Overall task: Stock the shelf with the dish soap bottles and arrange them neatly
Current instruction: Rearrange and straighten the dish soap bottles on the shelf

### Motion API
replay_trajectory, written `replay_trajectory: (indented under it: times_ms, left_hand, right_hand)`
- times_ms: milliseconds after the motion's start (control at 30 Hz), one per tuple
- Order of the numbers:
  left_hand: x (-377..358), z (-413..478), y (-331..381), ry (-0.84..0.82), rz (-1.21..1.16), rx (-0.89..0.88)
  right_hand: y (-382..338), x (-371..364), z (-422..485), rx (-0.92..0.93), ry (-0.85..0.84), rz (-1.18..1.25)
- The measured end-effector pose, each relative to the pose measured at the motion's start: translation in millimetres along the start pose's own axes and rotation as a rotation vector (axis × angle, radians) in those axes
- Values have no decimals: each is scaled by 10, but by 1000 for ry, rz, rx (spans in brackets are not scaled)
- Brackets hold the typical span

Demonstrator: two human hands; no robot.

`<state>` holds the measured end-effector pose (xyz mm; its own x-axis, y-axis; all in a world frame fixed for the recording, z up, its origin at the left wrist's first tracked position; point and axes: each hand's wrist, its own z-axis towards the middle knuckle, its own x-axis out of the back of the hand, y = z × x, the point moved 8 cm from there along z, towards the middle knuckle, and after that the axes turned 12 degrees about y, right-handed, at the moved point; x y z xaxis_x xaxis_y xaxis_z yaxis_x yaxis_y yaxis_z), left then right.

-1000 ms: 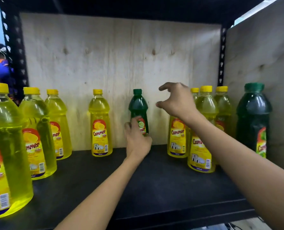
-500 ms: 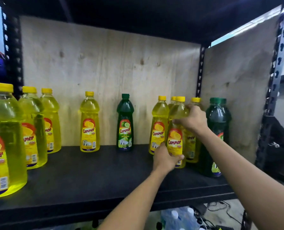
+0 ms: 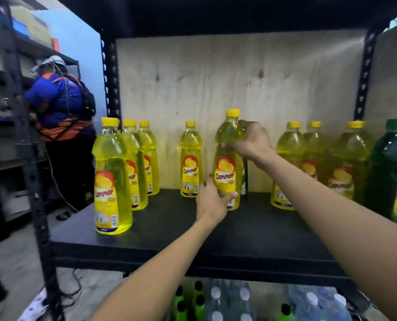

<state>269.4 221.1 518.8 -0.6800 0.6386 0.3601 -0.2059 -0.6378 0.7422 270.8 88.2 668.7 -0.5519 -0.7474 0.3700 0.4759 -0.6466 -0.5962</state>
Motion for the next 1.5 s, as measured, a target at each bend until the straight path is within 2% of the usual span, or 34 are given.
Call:
replay_trajectory:
  times_ms: [200, 367, 633, 800, 867, 967, 1000, 1067, 1167, 1267, 1333, 1367, 1467, 1500]
  left_hand:
    - [398, 256, -589, 81, 65, 86]
    - [549, 394, -866, 92, 134, 107]
    - [496, 465, -981, 107, 154, 101]
    - [538, 358, -928, 99, 186, 126]
    - [667, 240, -752, 202, 273, 63]
    - [718, -39, -178, 375, 222, -248]
    - [631, -136, 30, 352, 136, -328]
    - [299, -302, 398, 160, -81, -358]
    - [-320, -596, 948, -166, -371, -273]
    - [-914, -907, 1415, -398, -469, -196]
    - [-1250, -1094, 1625, -514, -447, -153]
    - [-1393, -1181, 1699, -563, -422, -140]
    - [-1672, -1401, 1854, -627, -349, -150]
    - [-1731, -1450, 1880, -621, -326, -154]
  right_hand:
    - [-429, -850, -25, 83, -146, 46]
    - [-502, -1225, -25, 94, -163, 68]
    - [-430, -1344, 11, 127, -148, 48]
    - [-389, -1182, -61, 77, -244, 30]
    - [-298, -867, -99, 16, -255, 58]
    - [-88, -95, -155, 23, -125, 56]
    - [7, 224, -180, 26, -46, 48]
    - [228, 883, -223, 17, 150, 11]
    - [606, 1768, -269, -48, 447, -137]
    - [991, 2313, -312, -165, 610, -314]
    - [1256, 2489, -324, -285, 612, -366]
    - [1386, 2517, -302, -346, 561, -316]
    - [1663, 2431, -258, -518, 326, 83]
    - [1699, 2407, -261, -542, 264, 140]
